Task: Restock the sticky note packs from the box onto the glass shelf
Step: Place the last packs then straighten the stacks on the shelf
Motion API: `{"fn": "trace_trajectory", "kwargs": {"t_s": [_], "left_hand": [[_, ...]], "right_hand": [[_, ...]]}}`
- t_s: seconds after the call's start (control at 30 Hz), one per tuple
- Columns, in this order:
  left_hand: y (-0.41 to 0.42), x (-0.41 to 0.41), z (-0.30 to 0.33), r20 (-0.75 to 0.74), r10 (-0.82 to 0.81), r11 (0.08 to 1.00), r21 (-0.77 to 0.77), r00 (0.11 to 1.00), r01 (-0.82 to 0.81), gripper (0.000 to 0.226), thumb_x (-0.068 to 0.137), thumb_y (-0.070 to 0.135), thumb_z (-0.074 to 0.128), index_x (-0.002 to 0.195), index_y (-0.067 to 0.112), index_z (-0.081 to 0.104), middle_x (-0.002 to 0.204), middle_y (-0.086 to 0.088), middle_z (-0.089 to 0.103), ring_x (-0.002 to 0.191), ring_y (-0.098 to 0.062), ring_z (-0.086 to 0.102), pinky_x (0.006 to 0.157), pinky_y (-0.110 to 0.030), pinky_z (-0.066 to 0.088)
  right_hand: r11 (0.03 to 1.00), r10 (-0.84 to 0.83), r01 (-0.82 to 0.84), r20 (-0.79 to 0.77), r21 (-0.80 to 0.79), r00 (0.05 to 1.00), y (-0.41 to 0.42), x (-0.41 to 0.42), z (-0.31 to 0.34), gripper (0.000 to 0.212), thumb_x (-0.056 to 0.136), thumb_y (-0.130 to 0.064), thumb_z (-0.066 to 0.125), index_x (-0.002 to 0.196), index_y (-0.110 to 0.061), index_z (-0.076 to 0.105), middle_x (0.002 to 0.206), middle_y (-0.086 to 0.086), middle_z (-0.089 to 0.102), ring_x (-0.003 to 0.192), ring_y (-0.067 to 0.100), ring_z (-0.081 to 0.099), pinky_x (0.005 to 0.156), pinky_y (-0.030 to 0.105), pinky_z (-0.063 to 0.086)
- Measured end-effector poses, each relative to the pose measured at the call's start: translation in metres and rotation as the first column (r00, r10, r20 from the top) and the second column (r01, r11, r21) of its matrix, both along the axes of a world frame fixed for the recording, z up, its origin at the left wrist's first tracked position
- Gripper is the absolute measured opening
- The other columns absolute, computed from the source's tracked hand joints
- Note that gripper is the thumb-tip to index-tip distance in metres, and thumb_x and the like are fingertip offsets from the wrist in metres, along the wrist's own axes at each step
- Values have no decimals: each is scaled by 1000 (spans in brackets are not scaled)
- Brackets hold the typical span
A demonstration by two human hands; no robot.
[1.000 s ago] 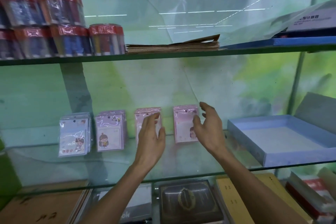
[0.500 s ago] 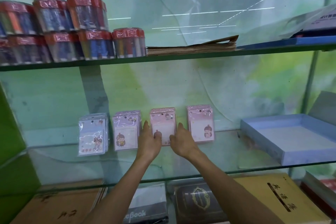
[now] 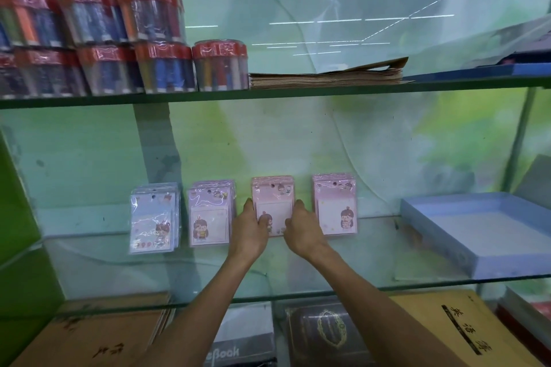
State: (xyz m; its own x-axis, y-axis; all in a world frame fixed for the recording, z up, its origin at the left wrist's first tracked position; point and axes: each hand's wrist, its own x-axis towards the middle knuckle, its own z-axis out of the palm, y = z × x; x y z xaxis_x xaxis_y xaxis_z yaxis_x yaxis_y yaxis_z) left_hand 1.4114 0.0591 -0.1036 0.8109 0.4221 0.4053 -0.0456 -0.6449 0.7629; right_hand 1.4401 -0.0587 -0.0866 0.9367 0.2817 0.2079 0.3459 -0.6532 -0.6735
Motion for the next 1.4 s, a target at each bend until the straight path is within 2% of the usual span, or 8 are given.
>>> {"fn": "trace_trajectory", "kwargs": {"t_s": [0.13, 0.3, 0.43, 0.57, 0.7, 1.1, 1.23, 1.4], "left_hand": [[5, -18, 4, 85, -34, 999, 29, 996, 32, 19, 95, 14, 58, 112, 6, 53, 112, -2, 66, 100, -19, 63, 79, -26, 45], [36, -53, 5, 354, 81, 991, 69, 932, -112, 45, 93, 2, 55, 137, 5, 48, 134, -10, 55, 119, -21, 54, 104, -35, 42], [73, -65, 6, 317, 159, 978, 79, 935, -193, 54, 90, -2, 54, 143, 2, 40, 137, -16, 48, 115, -16, 46, 96, -10, 31], [96, -60, 0, 185, 172, 978, 83, 968, -190, 54, 88, 6, 56, 140, 6, 41, 128, -15, 58, 118, -32, 54, 102, -44, 42], [104, -54, -2, 80, 149, 988, 17, 986, -151, 47, 89, 13, 52, 135, 12, 43, 113, -14, 66, 100, -33, 63, 89, -41, 49], [106, -41, 4, 21, 73, 994, -79, 997, -71, 22, 88, 6, 51, 110, 11, 56, 93, -10, 70, 80, -26, 66, 66, -27, 45], [105, -40, 5, 27, 86, 995, -46, 996, -85, 24, 89, 7, 53, 112, 9, 56, 93, -12, 71, 81, -28, 67, 75, -33, 52], [108, -45, 8, 43, 62, 998, -9, 997, -62, 22, 89, 7, 54, 111, 7, 49, 90, -13, 69, 78, -30, 66, 68, -31, 49]], "right_hand": [[1000, -8, 6, 173, 12, 985, -4, -15, 6, 61, 91, 4, 47, 145, 1, 18, 138, 21, 43, 122, 35, 47, 94, 36, 41], [984, 83, -141, 421, 108, 903, 7, -49, 15, 58, 99, -12, 42, 151, -5, 17, 156, 10, 28, 142, 24, 29, 110, 18, 17], [962, 192, -238, 292, 130, 937, 41, -57, 4, 57, 99, -18, 45, 149, -5, 22, 152, 12, 36, 139, 29, 35, 114, 36, 31], [974, 202, -216, 157, 75, 967, 71, -53, -2, 48, 99, -15, 43, 142, 0, 27, 137, 19, 47, 126, 36, 45, 94, 32, 38], [983, 167, -171, 74, 65, 983, 94, -47, -3, 31, 97, -12, 44, 125, 0, 37, 119, 23, 55, 108, 38, 54, 73, 29, 35], [997, 59, -60, 36, 49, 998, 113, -41, -4, 37, 90, 4, 45, 126, -1, 38, 116, 20, 56, 104, 33, 56, 71, 29, 36], [998, 40, -42, 44, 47, 998, 115, -41, -3, 38, 89, 7, 45, 125, -1, 37, 115, 21, 57, 103, 33, 57, 71, 30, 38], [999, 40, -40, 101, 0, 994, 111, -52, 4, 61, 87, 11, 42, 143, 2, 19, 131, 22, 46, 114, 35, 52, 84, 35, 42]]}}
